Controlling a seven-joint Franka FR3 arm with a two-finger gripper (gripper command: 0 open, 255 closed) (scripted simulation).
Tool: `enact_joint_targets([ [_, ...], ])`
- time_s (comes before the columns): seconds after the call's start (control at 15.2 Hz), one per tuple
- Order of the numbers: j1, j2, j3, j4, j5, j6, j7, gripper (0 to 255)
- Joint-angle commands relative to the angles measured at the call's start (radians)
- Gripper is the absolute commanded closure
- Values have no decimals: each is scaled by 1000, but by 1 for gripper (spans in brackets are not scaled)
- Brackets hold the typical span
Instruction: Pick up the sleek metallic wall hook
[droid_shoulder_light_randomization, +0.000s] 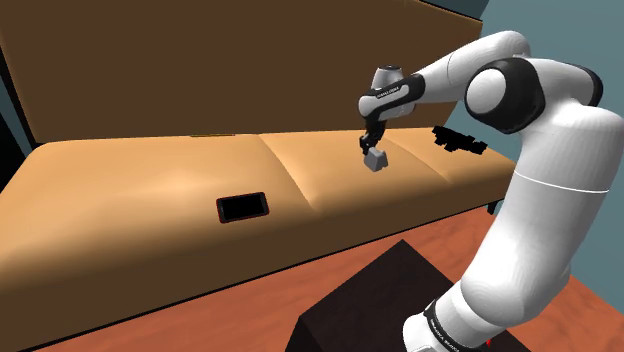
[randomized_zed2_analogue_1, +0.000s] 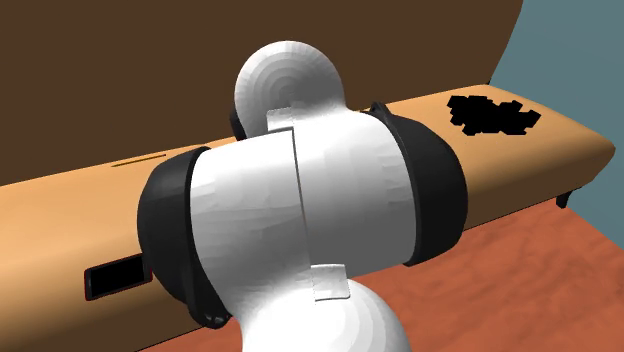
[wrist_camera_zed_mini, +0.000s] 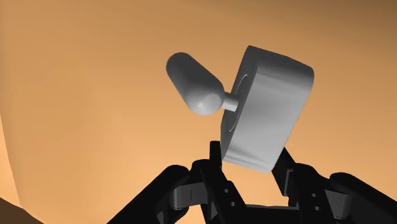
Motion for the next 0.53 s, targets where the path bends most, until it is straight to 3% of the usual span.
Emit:
enact_joint_targets([
  [0.0, 1, -12, -1, 10, -1, -21, -3, 255],
  [0.46, 5, -54, -3, 51, -5, -102, -13, 255],
])
